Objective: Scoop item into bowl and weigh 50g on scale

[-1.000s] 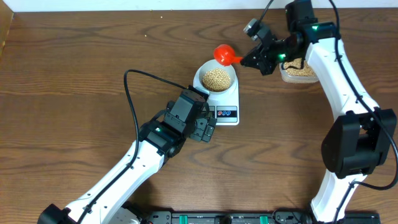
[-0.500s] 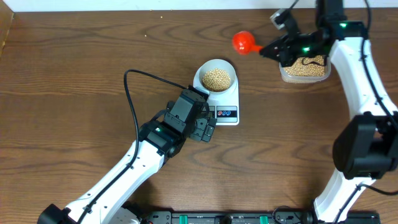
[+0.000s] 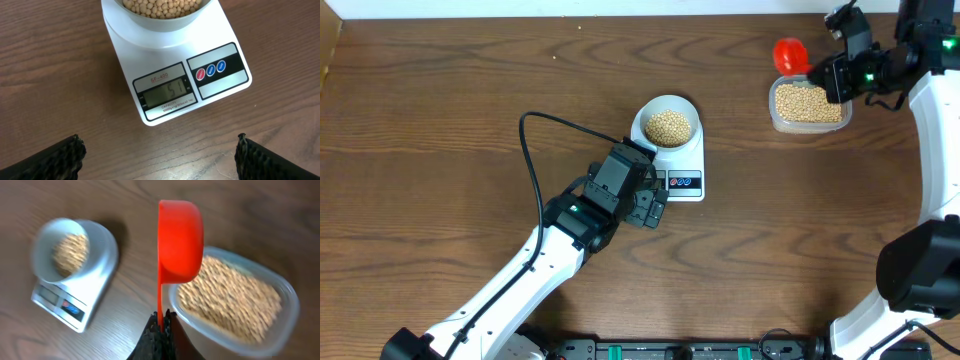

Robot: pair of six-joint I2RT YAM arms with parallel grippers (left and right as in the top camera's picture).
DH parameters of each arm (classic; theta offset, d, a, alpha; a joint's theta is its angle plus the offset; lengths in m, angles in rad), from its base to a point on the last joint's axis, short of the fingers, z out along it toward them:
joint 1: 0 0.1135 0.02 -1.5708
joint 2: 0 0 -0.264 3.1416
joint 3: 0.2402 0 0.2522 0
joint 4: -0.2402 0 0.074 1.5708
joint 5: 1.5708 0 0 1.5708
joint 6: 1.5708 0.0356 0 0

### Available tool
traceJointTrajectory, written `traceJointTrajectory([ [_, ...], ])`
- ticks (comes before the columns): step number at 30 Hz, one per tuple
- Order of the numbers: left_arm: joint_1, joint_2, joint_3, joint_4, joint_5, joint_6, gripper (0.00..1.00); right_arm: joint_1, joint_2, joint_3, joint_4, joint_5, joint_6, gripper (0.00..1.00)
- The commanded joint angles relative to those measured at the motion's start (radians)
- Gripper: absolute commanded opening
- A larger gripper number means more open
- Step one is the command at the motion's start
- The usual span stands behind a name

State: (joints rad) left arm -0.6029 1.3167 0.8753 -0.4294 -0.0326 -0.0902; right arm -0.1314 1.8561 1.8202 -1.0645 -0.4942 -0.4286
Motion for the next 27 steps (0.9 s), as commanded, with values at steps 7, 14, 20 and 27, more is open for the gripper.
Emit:
traceJointTrajectory([
  [7,0.005,0.003,-0.01,0.0,-0.009,-0.001,0.98,0.052,-0.011,0.015,-0.047,0.441,0.078,0.01],
  [14,0.005,0.003,-0.01,0.0,-0.009,-0.002,0.98,0.15,-0.011,0.015,-0.055,0.693,0.076,0.01],
  [20,0.005,0.003,-0.01,0.0,-0.009,-0.001,0.98,0.205,-0.011,0.015,-0.072,0.792,0.076,0.01],
  [27,0.005,0.003,-0.01,0.0,-0.009,-0.001,0.98,0.206,-0.011,0.015,-0.083,0.748,0.092,0.01],
])
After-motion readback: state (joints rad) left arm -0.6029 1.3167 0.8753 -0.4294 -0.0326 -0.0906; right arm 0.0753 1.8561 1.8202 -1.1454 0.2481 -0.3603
